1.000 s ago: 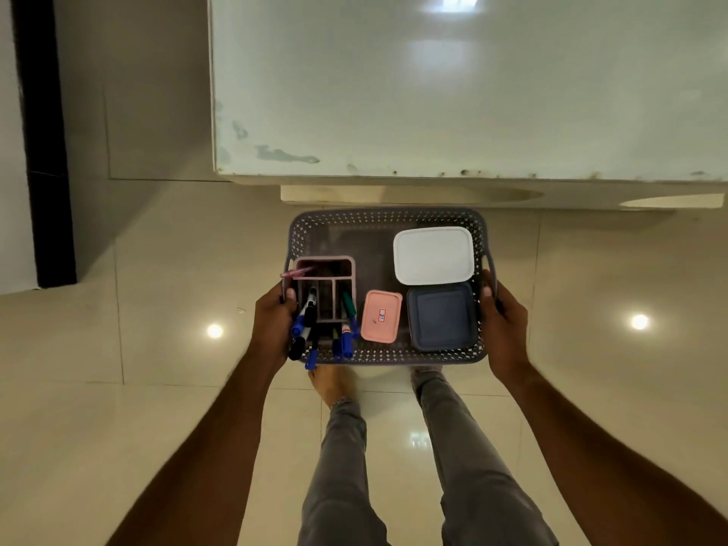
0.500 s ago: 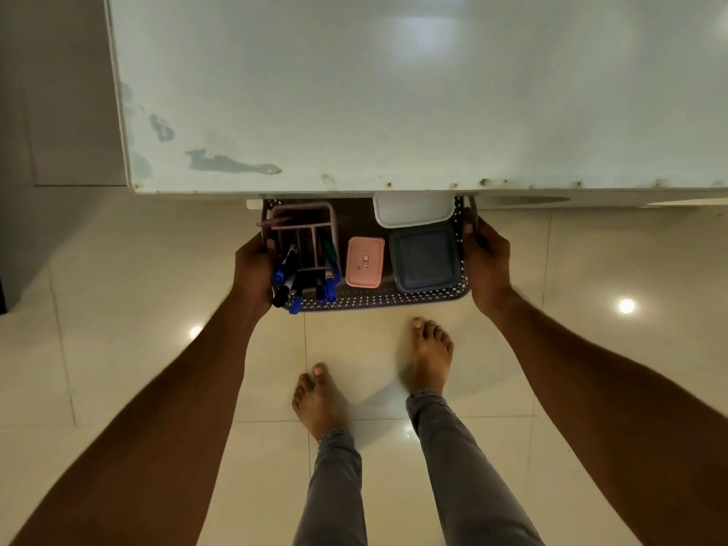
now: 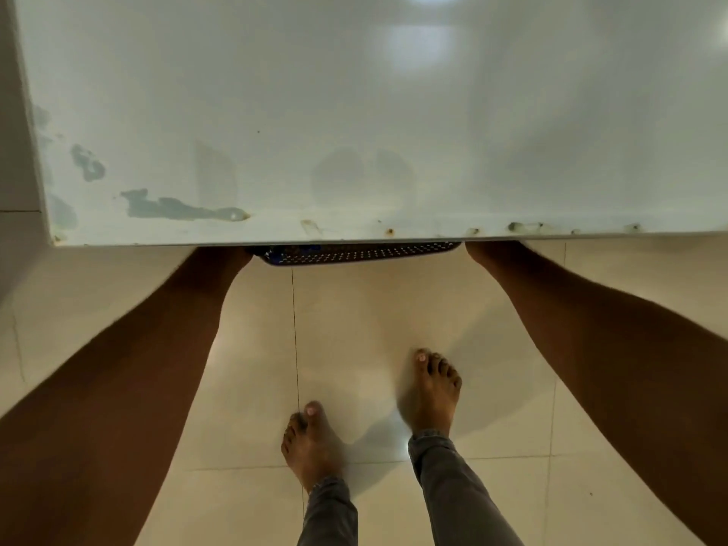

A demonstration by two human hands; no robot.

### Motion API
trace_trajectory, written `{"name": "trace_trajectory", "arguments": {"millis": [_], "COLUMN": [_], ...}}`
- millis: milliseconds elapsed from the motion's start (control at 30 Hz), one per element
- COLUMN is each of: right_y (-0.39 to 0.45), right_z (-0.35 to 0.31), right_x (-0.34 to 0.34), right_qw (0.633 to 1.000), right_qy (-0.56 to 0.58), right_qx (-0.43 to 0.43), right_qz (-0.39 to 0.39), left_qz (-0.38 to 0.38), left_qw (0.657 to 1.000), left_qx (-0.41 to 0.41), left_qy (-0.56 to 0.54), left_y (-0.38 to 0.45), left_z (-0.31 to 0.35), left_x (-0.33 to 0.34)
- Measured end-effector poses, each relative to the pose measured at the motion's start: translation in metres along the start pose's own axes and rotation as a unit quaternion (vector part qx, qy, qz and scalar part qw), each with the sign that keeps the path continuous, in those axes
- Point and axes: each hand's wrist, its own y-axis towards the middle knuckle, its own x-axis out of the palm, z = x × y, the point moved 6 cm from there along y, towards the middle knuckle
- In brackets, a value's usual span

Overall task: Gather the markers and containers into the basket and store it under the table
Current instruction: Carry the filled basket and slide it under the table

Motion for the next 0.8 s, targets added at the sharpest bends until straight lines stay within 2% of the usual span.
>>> {"name": "trace_trajectory", "arguments": {"millis": [33, 67, 100, 133, 167, 200, 233, 267, 300, 400, 533, 667, 733, 800], "right_y": [0.008, 0.011, 0.01, 0.012, 0.012, 0.011, 0.007, 0.006, 0.004, 0.004, 0.005, 0.01, 0.011, 0.009], "right_z": [-0.008, -0.013, -0.012, -0.011, -0.004, 0.003, 0.008, 0.01, 0.013, 0.017, 0.021, 0.025, 0.025, 0.024], "right_x": [0.002, 0.004, 0.005, 0.006, 0.01, 0.012, 0.014, 0.015, 0.017, 0.022, 0.025, 0.032, 0.032, 0.03], "right_qw": [1.0, 1.0, 0.999, 0.999, 0.999, 0.998, 0.996, 0.995, 0.993, 0.989, 0.987, 0.984, 0.986, 0.988], "right_qy": [0.008, 0.004, -0.032, -0.028, -0.044, -0.056, -0.084, -0.091, -0.111, -0.137, -0.134, -0.137, -0.125, -0.125], "right_qx": [-0.002, -0.002, -0.007, -0.009, -0.025, -0.031, -0.032, -0.033, -0.041, -0.052, -0.064, -0.081, -0.081, -0.072], "right_qz": [0.003, 0.004, 0.009, 0.017, 0.011, 0.013, 0.014, 0.014, 0.02, 0.033, 0.065, 0.074, 0.074, 0.05], "left_qz": [0.027, -0.009, 0.013, 0.006, 0.001, -0.013, 0.016, 0.032, 0.038, 0.033, 0.029, 0.031, 0.061, 0.036], "left_qw": [0.999, 0.999, 1.0, 0.999, 0.999, 0.998, 1.0, 0.999, 0.998, 0.995, 0.977, 0.977, 0.974, 0.981], "left_qx": [-0.009, -0.036, 0.005, -0.04, -0.004, -0.014, 0.002, 0.019, 0.041, 0.067, 0.113, 0.11, 0.115, 0.104], "left_qy": [0.03, -0.029, 0.024, -0.03, -0.033, -0.052, 0.01, -0.008, 0.033, 0.067, 0.178, 0.179, 0.184, 0.159], "left_y": [0.035, 0.035, 0.037, 0.041, 0.046, 0.047, 0.049, 0.053, 0.053, 0.052, 0.041, 0.038, 0.042, 0.049], "left_z": [-0.024, -0.026, -0.023, -0.023, -0.023, -0.024, -0.026, -0.025, -0.024, -0.03, -0.038, -0.042, -0.039, -0.037], "left_x": [-0.006, -0.001, -0.011, -0.009, -0.012, -0.007, -0.015, -0.014, -0.014, -0.005, 0.007, 0.013, 0.007, 0.002]}}
